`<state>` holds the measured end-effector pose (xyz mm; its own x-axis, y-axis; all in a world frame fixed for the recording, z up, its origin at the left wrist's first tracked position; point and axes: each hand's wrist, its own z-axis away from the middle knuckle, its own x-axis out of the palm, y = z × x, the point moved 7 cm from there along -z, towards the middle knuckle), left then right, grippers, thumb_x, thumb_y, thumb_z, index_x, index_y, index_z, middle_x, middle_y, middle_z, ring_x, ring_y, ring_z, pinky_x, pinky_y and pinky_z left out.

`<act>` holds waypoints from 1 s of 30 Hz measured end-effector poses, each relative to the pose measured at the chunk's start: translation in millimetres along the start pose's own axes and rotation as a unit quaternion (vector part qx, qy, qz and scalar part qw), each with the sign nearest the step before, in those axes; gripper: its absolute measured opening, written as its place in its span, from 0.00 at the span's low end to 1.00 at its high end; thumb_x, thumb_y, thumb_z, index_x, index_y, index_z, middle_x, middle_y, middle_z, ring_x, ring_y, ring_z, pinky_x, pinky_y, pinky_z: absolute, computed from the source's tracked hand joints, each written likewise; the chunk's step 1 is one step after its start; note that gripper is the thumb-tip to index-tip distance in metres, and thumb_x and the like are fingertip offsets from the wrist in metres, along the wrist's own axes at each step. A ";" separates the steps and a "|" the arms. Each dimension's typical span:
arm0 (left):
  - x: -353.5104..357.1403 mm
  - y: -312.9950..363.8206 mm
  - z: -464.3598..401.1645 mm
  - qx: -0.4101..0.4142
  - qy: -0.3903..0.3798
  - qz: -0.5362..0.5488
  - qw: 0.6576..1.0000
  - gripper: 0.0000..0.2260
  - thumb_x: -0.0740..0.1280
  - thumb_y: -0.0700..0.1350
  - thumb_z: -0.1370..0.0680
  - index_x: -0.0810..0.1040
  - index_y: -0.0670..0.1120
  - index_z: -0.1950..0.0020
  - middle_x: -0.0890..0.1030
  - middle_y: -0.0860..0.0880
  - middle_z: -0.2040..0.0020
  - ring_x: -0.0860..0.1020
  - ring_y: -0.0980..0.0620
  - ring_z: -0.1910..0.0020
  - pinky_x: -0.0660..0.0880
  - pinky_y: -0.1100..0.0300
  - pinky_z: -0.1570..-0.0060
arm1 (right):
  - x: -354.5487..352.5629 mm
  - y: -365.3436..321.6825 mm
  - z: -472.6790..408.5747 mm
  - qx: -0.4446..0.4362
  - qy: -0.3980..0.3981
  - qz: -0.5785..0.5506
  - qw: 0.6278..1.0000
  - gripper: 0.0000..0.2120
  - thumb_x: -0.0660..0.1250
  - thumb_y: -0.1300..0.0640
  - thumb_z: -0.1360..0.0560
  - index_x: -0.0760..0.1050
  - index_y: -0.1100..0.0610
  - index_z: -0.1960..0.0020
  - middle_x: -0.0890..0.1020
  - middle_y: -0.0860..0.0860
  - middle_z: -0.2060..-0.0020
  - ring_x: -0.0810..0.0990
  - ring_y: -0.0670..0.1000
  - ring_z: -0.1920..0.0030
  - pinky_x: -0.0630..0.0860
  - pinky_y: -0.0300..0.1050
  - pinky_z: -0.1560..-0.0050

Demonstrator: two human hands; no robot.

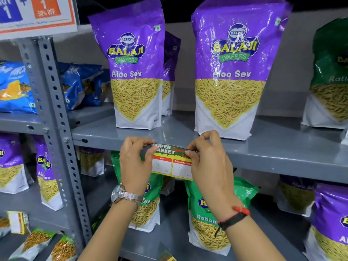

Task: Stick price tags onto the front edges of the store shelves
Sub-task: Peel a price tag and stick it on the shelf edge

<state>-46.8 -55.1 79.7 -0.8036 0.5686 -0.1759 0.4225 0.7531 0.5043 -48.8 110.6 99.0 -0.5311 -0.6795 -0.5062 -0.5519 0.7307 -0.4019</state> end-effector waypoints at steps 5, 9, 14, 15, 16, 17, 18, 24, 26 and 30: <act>0.6 -6.0 -10.7 0.019 -0.055 0.021 0.998 0.06 0.66 0.50 0.33 0.79 0.47 0.63 0.75 0.48 0.55 0.73 0.47 0.55 0.66 0.59 0.55 | -1.4 3.3 -4.0 -0.027 0.032 0.057 0.997 0.11 0.75 0.62 0.37 0.76 0.55 0.58 0.80 0.53 0.57 0.75 0.59 0.57 0.60 0.46 0.58; 1.8 -4.5 -14.5 0.026 -0.067 0.052 0.996 0.05 0.72 0.33 0.32 0.78 0.40 0.66 0.76 0.50 0.58 0.74 0.63 0.59 0.66 0.77 0.61 | 1.1 12.9 -8.7 -0.005 0.002 -0.023 1.000 0.06 0.73 0.59 0.33 0.78 0.52 0.60 0.82 0.49 0.58 0.75 0.54 0.54 0.50 0.41 0.60; 2.6 -7.4 -16.8 0.038 -0.089 0.073 0.993 0.08 0.71 0.30 0.32 0.78 0.42 0.65 0.76 0.55 0.60 0.73 0.70 0.58 0.66 0.78 0.61 | 1.4 16.2 -10.1 -0.002 0.019 -0.065 0.998 0.05 0.73 0.59 0.33 0.78 0.51 0.63 0.83 0.48 0.62 0.75 0.53 0.56 0.51 0.40 0.60; 3.2 -8.0 -18.2 0.037 -0.098 0.071 0.992 0.08 0.72 0.31 0.32 0.78 0.44 0.63 0.76 0.56 0.59 0.73 0.70 0.58 0.65 0.78 0.60 | 1.4 16.2 -9.8 -0.001 0.023 -0.066 0.998 0.05 0.73 0.59 0.34 0.78 0.52 0.63 0.83 0.49 0.62 0.75 0.53 0.57 0.50 0.40 0.61; 3.9 -8.5 -19.4 0.034 -0.106 0.068 0.991 0.09 0.72 0.33 0.32 0.78 0.46 0.60 0.76 0.57 0.57 0.73 0.69 0.57 0.65 0.78 0.59 | 1.6 16.4 -9.8 -0.001 0.028 -0.067 0.997 0.05 0.73 0.59 0.34 0.78 0.52 0.63 0.82 0.49 0.62 0.74 0.53 0.57 0.50 0.40 0.61; 4.6 -10.3 -20.8 0.025 -0.115 0.067 0.991 0.11 0.72 0.34 0.31 0.76 0.48 0.55 0.76 0.58 0.56 0.73 0.68 0.57 0.66 0.76 0.57 | 1.9 16.3 -10.2 -0.004 0.031 -0.066 0.997 0.05 0.73 0.59 0.34 0.78 0.52 0.63 0.82 0.49 0.63 0.74 0.53 0.57 0.50 0.40 0.61; 5.5 -12.2 -22.2 0.012 -0.126 0.073 0.989 0.14 0.72 0.36 0.31 0.74 0.49 0.51 0.76 0.59 0.54 0.73 0.66 0.55 0.67 0.72 0.56 | 2.4 16.3 -10.5 -0.008 0.034 -0.065 0.997 0.05 0.73 0.59 0.33 0.78 0.52 0.64 0.82 0.49 0.63 0.73 0.53 0.58 0.50 0.40 0.61; 0.7 -13.0 -10.6 -0.002 -0.098 0.086 0.992 0.17 0.71 0.42 0.30 0.69 0.47 0.45 0.74 0.56 0.49 0.73 0.63 0.54 0.69 0.66 0.53 | 1.0 11.3 6.2 -0.051 0.094 -0.029 0.994 0.05 0.70 0.60 0.32 0.78 0.52 0.58 0.82 0.51 0.60 0.75 0.56 0.56 0.54 0.43 0.57; -7.4 -13.8 7.5 0.027 -0.023 0.076 0.996 0.18 0.70 0.39 0.30 0.70 0.40 0.43 0.73 0.49 0.47 0.74 0.55 0.51 0.69 0.65 0.49 | 6.7 4.7 31.8 -0.113 0.129 0.011 0.985 0.08 0.68 0.62 0.30 0.78 0.53 0.52 0.83 0.51 0.55 0.73 0.54 0.53 0.59 0.46 0.49; -10.4 -54.4 79.4 -0.002 0.051 0.011 0.999 0.17 0.70 0.34 0.30 0.71 0.34 0.44 0.72 0.35 0.46 0.69 0.43 0.45 0.66 0.51 0.44 | 68.2 14.5 106.9 -0.230 0.011 0.024 0.973 0.10 0.68 0.65 0.31 0.77 0.57 0.51 0.83 0.55 0.54 0.70 0.53 0.52 0.62 0.47 0.48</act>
<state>-28.1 -75.7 -13.1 -0.8328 0.5479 -0.0786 0.4387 0.7400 0.5099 -24.3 81.9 -22.9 -0.5739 -0.6500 -0.4980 -0.7528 0.6582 0.0085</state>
